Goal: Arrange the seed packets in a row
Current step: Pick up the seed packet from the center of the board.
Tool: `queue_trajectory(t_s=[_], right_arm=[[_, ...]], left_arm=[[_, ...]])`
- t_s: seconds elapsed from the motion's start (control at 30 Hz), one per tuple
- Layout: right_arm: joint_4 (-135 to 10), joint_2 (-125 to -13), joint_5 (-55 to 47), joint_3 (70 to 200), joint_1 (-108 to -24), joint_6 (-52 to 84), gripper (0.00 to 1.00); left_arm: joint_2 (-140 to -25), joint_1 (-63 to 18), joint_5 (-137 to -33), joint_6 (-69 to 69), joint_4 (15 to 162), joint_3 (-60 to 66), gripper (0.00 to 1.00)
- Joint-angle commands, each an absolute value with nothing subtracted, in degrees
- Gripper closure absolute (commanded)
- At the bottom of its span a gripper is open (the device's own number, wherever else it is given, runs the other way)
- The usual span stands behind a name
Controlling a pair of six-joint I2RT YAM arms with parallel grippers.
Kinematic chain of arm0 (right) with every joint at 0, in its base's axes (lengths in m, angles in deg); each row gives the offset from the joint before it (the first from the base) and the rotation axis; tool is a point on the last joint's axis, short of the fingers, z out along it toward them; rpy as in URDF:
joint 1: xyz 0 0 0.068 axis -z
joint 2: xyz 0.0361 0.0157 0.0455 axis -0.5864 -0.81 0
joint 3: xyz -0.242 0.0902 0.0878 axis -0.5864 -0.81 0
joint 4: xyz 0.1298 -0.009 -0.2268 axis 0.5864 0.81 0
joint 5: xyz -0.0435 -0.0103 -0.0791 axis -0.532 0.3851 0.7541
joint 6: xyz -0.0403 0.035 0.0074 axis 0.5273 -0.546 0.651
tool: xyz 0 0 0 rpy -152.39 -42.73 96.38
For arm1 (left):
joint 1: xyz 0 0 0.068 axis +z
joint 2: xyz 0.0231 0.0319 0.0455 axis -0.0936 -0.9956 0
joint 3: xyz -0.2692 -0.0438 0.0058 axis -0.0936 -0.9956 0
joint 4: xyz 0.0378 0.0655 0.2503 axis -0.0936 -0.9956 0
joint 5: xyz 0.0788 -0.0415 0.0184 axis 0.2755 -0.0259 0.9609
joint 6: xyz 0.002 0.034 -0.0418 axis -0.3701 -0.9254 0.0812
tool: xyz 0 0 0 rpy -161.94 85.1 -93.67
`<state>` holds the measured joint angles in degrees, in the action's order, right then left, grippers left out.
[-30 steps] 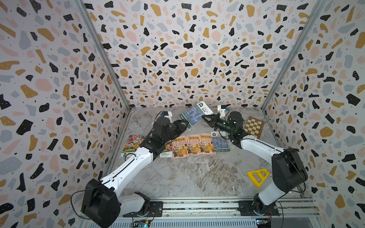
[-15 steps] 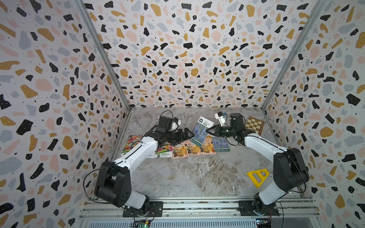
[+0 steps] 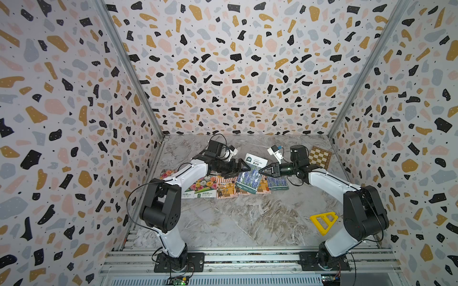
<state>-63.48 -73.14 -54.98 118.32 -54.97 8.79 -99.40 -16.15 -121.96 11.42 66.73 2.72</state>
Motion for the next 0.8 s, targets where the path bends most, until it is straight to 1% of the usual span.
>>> queue_trajectory(t_s=[0.0, 0.1, 0.17, 0.27, 0.4, 0.57, 0.63, 0.67, 0.77], right_arm=[[-65.6, -71.7, -58.7, 118.5, -54.8, 8.4, 1.00], [-64.1, -72.5, -58.4, 119.1, -54.3, 9.2, 1.00], [-63.1, -73.2, -57.1, 119.5, -54.1, 9.0, 1.00], [-61.6, -74.1, -54.8, 119.9, -54.0, 9.0, 1.00], [-61.2, -74.8, -52.0, 120.0, -53.9, 8.5, 1.00], [-59.6, -75.3, -49.3, 120.6, -53.6, 9.1, 1.00], [-59.2, -75.1, -47.6, 120.7, -53.6, 9.2, 1.00], [-59.3, -75.0, -46.8, 120.7, -53.6, 8.9, 1.00], [-60.6, -74.7, -46.2, 120.4, -53.7, 7.5, 1.00]], left_arm=[[-99.8, -15.9, -129.1, 12.6, 72.0, 4.4, 0.02], [-99.5, -15.9, -131.0, 12.6, 72.5, 4.5, 0.09], [-99.2, -15.9, -132.5, 13.0, 73.1, 4.4, 0.21], [-98.2, -15.9, -132.2, 13.5, 73.6, 3.5, 0.35], [-97.2, -15.9, -132.4, 13.7, 73.7, 2.4, 0.49], [-96.3, -15.9, -132.2, 13.7, 73.7, 1.7, 0.62], [-96.2, -15.9, -132.5, 14.5, 74.4, 1.2, 0.70], [-96.3, -15.9, -132.9, 15.6, 77.1, 0.7, 0.72], [-97.0, -15.9, -133.0, 16.8, 78.4, 0.3, 0.85]])
